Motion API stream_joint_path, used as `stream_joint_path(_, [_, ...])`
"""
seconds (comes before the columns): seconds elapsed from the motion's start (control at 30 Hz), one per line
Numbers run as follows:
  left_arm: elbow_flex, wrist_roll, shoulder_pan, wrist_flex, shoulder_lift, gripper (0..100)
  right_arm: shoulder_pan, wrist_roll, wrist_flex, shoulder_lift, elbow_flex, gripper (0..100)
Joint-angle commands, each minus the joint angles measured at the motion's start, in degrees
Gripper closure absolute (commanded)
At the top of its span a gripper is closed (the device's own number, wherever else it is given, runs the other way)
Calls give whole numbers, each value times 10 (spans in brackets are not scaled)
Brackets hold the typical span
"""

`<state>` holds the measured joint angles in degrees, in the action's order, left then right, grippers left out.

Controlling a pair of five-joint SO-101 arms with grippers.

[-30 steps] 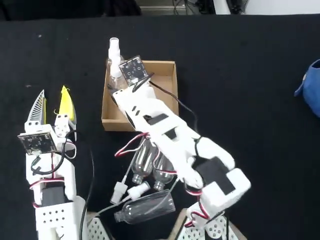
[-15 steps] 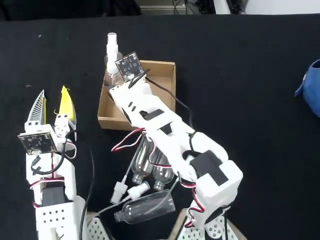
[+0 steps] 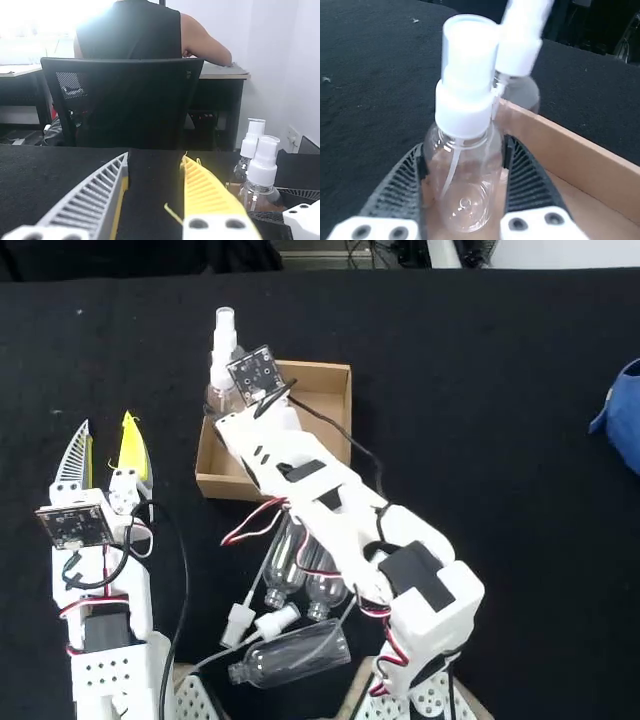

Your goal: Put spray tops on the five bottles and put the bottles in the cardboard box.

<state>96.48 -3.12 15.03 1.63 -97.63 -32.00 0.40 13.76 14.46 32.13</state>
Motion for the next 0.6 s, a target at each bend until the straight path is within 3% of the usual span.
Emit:
stream_joint_path(0.0, [13,-5,7,-11,0,970,-19,-1,14,-17,-4,897])
stream_joint_path(0.1, [13,-5,7,6,0,970,-20,-1,12,-17,-4,842])
stream_joint_path(0.37, [13,-5,7,25,-1,970,-20,-1,11,-18,0,825])
stream_joint_path(0.57, [13,-5,7,25,-1,970,-27,-1,11,-53,30,722])
